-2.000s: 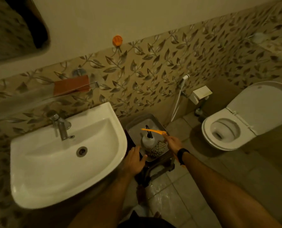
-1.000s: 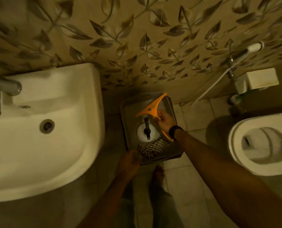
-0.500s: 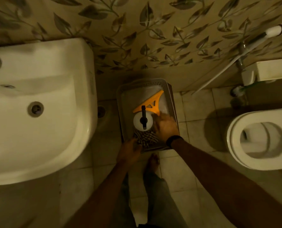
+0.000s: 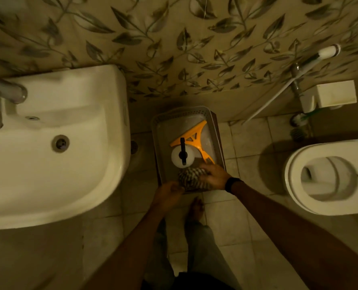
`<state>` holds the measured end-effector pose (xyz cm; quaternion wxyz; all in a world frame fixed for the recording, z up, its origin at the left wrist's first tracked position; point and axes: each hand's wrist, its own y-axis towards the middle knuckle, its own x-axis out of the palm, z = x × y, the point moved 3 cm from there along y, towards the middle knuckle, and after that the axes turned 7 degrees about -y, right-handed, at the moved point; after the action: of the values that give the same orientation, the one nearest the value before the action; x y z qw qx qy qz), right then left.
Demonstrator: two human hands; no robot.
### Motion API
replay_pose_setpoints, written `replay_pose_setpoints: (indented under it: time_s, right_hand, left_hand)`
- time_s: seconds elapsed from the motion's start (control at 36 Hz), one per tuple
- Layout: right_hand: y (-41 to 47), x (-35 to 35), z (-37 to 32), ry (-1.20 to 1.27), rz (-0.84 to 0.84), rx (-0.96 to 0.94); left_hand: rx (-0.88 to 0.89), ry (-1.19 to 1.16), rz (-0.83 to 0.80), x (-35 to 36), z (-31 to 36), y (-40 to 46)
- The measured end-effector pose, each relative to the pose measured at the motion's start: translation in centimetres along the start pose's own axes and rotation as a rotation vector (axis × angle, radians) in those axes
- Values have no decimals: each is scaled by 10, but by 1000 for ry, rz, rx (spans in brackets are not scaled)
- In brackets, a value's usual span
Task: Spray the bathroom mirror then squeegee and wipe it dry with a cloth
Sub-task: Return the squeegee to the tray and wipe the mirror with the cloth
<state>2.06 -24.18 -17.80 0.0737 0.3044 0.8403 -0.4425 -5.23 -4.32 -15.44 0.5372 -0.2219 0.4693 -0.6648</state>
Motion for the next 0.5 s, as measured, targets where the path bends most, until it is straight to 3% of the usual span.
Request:
replay_pose_setpoints:
  time_s: [0.11, 0.22, 0.31, 0.39, 0.5]
  right_hand:
    - [-43, -30, -23, 775, 61, 60]
    - [-73, -55, -49, 1193, 79, -34]
    - [-91, -82, -82, 1248, 62, -154]
    - [-105, -105, -118, 1118, 89, -221]
    - [-116, -126, -161, 1079, 146, -291]
  left_hand:
    - [-38, -201, -168, 7, 35, -40]
    - [-51, -461, -202, 3, 76, -65]
    - [112, -610, -154, -7, 118, -83]
    - [319, -674, -112, -23, 153, -104]
    - [446, -718, -71, -48, 189, -133]
